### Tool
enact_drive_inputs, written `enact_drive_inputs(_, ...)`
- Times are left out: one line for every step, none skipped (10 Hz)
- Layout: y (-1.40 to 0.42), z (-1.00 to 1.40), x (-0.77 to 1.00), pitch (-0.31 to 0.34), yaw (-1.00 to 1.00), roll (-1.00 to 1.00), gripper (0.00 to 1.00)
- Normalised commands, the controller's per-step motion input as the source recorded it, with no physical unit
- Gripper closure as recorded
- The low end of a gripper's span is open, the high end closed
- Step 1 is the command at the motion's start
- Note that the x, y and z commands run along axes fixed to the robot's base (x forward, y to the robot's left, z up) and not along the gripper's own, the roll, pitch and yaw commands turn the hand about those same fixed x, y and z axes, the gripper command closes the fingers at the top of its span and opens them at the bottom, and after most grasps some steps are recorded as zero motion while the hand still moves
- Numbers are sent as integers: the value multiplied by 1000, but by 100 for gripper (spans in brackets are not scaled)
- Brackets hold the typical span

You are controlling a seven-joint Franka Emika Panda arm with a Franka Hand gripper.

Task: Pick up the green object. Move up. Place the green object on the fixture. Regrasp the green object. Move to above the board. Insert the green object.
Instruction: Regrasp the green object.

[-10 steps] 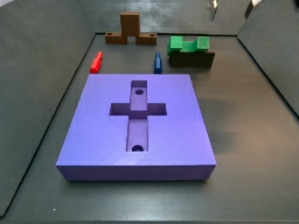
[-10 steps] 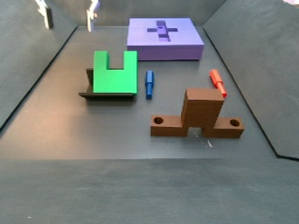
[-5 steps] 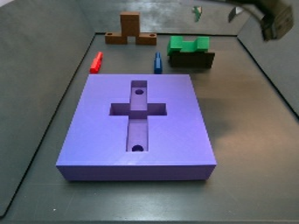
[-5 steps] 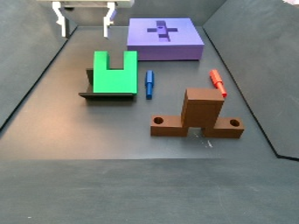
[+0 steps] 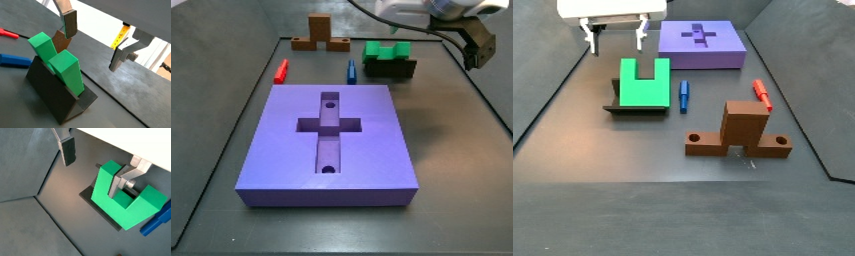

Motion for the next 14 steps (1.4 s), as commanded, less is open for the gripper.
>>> enact_drive_inputs(-71, -300, 74, 0, 157, 246, 0)
enact_drive_inputs(-17, -357, 40, 0, 123, 149, 0)
enact_drive_inputs(0, -357, 0, -17, 97, 169, 0)
enact_drive_inputs(0, -343, 26, 0, 94, 163, 0)
enact_drive_inputs(0, -314, 0, -20, 94, 114, 0)
enact_drive_inputs(0, -274, 0, -20, 89, 100, 0)
enact_drive_inputs(0, -283, 0, -20, 80, 111, 0)
enact_drive_inputs(0, -294, 0, -14, 57, 120, 0)
enact_drive_inputs(0, -286, 0, -20, 37, 83, 0)
enact_drive_inputs(0, -251, 0, -6, 9, 89, 0)
enact_drive_inputs(0, -197, 0, 0, 0, 134, 0)
enact_drive_inputs(0, -14, 0, 0, 0, 194, 0)
enact_drive_inputs(0, 0, 0, 11, -11, 254, 0)
enact_drive_inputs(0, 0, 0, 34, -46, 283, 0)
